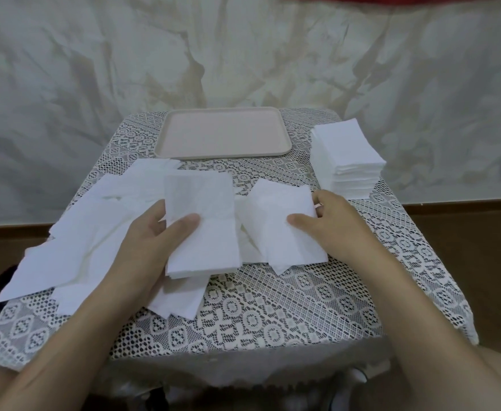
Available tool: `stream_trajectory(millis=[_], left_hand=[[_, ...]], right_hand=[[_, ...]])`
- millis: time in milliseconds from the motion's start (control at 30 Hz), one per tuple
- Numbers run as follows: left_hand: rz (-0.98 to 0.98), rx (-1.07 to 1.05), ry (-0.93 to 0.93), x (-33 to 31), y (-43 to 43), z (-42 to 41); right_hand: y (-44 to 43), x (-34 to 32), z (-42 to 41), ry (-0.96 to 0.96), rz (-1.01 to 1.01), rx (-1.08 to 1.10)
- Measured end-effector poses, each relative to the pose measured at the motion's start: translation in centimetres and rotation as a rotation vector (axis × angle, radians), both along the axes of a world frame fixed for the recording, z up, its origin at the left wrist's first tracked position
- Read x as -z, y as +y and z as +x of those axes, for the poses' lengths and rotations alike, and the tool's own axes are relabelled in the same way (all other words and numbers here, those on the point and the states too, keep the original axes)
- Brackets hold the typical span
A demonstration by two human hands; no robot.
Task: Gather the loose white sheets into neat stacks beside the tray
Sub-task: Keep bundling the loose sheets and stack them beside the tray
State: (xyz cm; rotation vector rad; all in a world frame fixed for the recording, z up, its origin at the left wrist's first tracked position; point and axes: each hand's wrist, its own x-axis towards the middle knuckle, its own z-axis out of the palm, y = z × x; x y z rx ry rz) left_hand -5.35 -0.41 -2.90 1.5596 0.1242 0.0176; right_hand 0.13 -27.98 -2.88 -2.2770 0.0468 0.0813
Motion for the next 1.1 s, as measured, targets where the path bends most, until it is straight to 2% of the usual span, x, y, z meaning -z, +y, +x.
stream_trajectory(millis=[300, 500, 667, 833, 933, 1100], left_hand=[[-0.002, 0.012, -0.002, 0.1, 0.1, 0.0], [0.001, 0.000, -0.012, 0.1, 0.1, 0.0], [-0.007, -0.004, -0.013, 0.0, 0.0, -0.3], [0.024, -0.026, -0.033, 0.3, 0.1, -0.3], [0.037, -0.010, -0.040, 0.2, 0.2, -0.4], [0.001, 0.041, -0.046, -0.2, -0.4, -0.9]], right_hand=[[0.6, -0.1, 0.3, 0.061, -0.081, -0.057], [-0.2, -0.9, -0.1, 0.074, 0.252, -0.087], [-0.4, -0.8, -0.7, 0.124, 0.201, -0.094], [-0.4, -2.9, -1.8, 0.009, 0.546, -0.054], [0.0, -3.9, -2.5, 0.004, 0.663, -0.099], [2.4, -3.9, -3.7, 0.083, 0.626, -0.203]])
